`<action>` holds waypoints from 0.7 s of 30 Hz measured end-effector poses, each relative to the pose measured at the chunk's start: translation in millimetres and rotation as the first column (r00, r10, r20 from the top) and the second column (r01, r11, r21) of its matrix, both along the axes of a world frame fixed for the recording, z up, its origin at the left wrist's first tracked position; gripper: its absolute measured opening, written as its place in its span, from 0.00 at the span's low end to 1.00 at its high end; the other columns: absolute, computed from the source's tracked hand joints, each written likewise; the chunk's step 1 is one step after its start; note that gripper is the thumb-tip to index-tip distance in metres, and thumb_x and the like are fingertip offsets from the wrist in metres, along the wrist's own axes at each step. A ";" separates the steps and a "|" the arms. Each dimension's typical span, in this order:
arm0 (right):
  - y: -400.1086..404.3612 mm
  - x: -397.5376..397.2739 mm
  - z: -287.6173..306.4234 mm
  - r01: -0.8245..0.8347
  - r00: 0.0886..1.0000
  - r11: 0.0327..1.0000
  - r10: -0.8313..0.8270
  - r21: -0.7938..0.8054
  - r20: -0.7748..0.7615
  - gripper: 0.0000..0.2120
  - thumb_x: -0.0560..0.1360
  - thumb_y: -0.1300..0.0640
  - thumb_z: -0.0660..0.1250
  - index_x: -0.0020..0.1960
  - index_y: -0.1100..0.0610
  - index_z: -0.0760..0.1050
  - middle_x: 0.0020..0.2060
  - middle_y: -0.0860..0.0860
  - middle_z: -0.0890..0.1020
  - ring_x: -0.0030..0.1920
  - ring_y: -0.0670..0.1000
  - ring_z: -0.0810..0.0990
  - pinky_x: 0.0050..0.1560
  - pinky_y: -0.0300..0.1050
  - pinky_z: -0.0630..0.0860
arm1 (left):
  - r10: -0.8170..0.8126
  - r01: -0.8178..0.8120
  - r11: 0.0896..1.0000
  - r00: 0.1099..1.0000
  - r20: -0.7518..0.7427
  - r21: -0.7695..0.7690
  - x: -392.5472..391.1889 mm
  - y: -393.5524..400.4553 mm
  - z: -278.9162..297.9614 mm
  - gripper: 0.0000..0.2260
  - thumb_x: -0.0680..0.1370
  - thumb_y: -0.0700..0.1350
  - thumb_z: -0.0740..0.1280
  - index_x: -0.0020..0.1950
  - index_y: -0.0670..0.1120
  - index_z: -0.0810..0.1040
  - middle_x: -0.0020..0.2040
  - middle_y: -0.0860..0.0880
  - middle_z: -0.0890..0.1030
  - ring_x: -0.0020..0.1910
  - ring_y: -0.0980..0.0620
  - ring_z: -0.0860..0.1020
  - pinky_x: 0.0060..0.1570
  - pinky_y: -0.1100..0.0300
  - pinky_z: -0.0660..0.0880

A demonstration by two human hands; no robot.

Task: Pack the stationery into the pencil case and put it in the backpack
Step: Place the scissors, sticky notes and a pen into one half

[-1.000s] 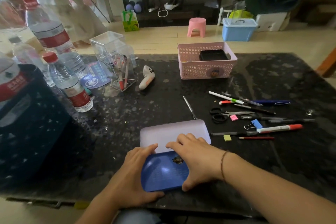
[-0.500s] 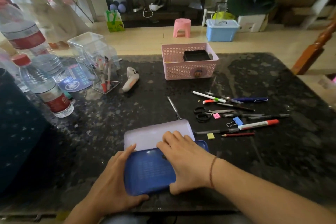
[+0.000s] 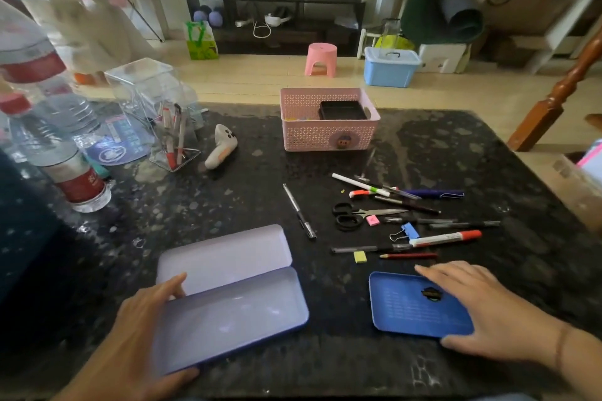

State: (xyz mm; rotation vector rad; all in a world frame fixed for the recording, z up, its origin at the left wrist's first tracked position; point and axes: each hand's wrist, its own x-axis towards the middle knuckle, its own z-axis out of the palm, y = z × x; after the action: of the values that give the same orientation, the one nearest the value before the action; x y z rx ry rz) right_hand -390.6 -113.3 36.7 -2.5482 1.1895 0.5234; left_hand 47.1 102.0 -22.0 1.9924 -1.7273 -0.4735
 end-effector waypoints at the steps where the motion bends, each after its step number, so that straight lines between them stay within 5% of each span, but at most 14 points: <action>1: -4.7 1.1 0.0 -0.036 0.999 0.999 0.036 -0.025 -0.004 0.42 0.65 0.25 0.58 0.73 0.35 0.45 0.66 0.33 0.54 0.70 0.39 0.51 0.73 0.43 0.49 | 0.016 -0.016 1.000 1.000 0.007 0.008 3.3 1.6 -0.4 0.54 0.57 0.72 0.74 0.77 0.58 0.55 0.65 0.68 0.65 0.64 0.65 0.66 0.60 0.53 0.67; 5: -46.2 43.3 -8.5 -0.017 0.935 0.956 0.119 -0.293 0.334 0.24 0.71 0.33 0.59 0.64 0.41 0.71 0.58 0.39 0.75 0.61 0.41 0.70 0.62 0.48 0.72 | 0.032 -0.032 0.999 0.999 -0.012 0.011 3.5 -0.9 -4.4 0.52 0.60 0.70 0.74 0.77 0.58 0.55 0.67 0.66 0.65 0.65 0.65 0.66 0.65 0.62 0.63; 7: -73.2 81.4 -12.1 0.032 0.917 0.937 0.111 -0.348 0.383 0.17 0.73 0.42 0.63 0.61 0.44 0.75 0.57 0.42 0.78 0.59 0.44 0.72 0.59 0.44 0.72 | 0.038 -0.038 0.999 0.998 -0.053 0.012 -0.6 -6.2 -6.0 0.51 0.60 0.68 0.76 0.77 0.59 0.54 0.67 0.67 0.65 0.66 0.67 0.66 0.64 0.72 0.61; 11: -115.3 137.5 -24.4 0.008 0.972 0.951 0.064 -0.308 0.225 0.16 0.73 0.44 0.66 0.61 0.44 0.75 0.63 0.44 0.75 0.63 0.50 0.73 0.60 0.48 0.71 | 0.048 -0.048 0.999 0.984 -0.174 -0.001 -9.6 -21.9 -13.6 0.51 0.61 0.66 0.77 0.76 0.65 0.50 0.69 0.66 0.64 0.68 0.68 0.65 0.66 0.76 0.58; 16: -131.2 157.5 -28.5 -0.050 0.998 0.975 0.056 -0.219 0.020 0.12 0.72 0.46 0.69 0.55 0.45 0.76 0.55 0.48 0.78 0.56 0.52 0.77 0.56 0.49 0.74 | 0.074 -0.078 0.997 0.985 -0.157 -0.020 -17.8 -32.7 -16.5 0.51 0.62 0.66 0.76 0.74 0.70 0.44 0.69 0.65 0.64 0.69 0.64 0.65 0.71 0.63 0.61; 19: -125.5 158.1 -23.0 0.022 0.967 0.962 0.048 -0.271 0.249 0.14 0.72 0.51 0.71 0.57 0.51 0.78 0.54 0.52 0.78 0.55 0.56 0.78 0.57 0.53 0.74 | 0.089 -0.089 0.996 0.983 -0.161 0.004 -19.5 -33.2 -12.4 0.51 0.62 0.67 0.75 0.71 0.74 0.40 0.71 0.65 0.64 0.70 0.65 0.64 0.72 0.64 0.58; 21: -96.5 171.2 -11.3 0.071 0.845 0.932 0.133 -0.354 0.519 0.14 0.71 0.56 0.72 0.57 0.55 0.79 0.52 0.54 0.78 0.52 0.57 0.79 0.55 0.55 0.75 | 0.089 -0.090 0.996 0.982 -0.166 0.004 -19.2 -33.6 -12.0 0.51 0.62 0.67 0.75 0.70 0.75 0.39 0.71 0.66 0.64 0.70 0.66 0.63 0.73 0.64 0.58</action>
State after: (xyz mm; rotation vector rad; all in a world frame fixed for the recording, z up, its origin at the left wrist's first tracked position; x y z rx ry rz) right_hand -219.4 -209.9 25.4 -2.7313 1.0990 -0.4416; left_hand 28.0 68.3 -34.1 1.9595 -1.5305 -0.5876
